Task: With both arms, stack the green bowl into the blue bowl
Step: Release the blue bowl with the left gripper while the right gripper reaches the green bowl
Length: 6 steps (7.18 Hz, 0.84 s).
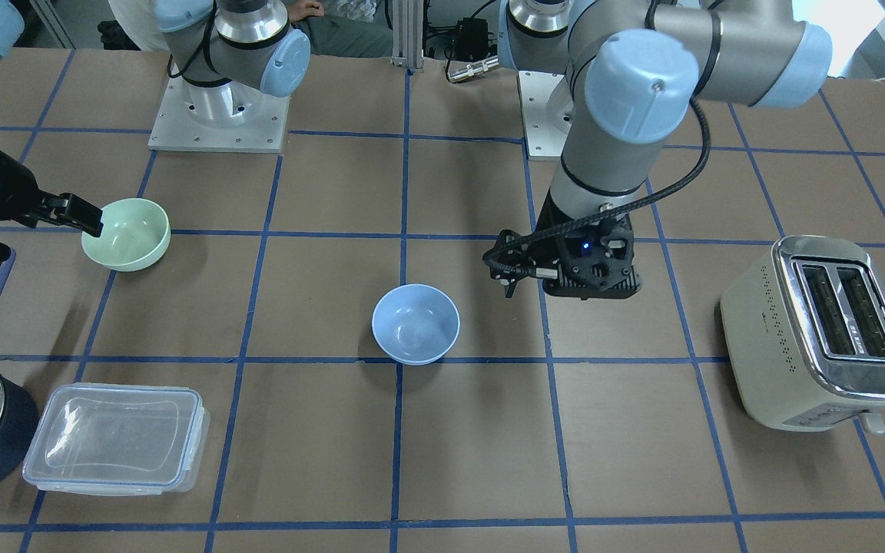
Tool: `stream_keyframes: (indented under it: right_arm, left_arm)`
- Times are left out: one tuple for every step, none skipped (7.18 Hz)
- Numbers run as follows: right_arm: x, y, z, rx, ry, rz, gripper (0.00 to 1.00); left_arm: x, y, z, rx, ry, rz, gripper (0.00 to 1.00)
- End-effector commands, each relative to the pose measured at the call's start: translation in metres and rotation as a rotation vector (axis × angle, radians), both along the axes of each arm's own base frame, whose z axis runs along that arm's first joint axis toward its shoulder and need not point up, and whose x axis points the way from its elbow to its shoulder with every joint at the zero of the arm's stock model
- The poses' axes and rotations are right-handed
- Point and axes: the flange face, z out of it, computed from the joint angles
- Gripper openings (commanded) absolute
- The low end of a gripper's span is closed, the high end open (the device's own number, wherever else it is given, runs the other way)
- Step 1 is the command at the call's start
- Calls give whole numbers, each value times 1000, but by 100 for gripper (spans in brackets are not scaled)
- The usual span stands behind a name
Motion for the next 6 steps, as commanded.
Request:
stream_keyframes:
  right_arm:
    - [-9,30,-73,0,52,0,95]
    - [-2,42,-102,-32,69,22,91]
    - [0,48,-112,-41,74,37,84]
    - [-4,51,-112,-14,103,85,72]
    - [-4,52,-112,-5,104,97,57]
    - [-4,52,-112,-4,103,97,29]
  left_arm:
    - [28,21,49,-23,-10,-110,100]
    - [36,26,70,-39,-5,-96,100]
    - [31,34,76,-8,-12,-106,100]
    - [33,36,85,-4,-16,-103,100]
    - [42,23,90,-8,-26,-91,100]
    - [46,22,99,-3,-53,-94,100]
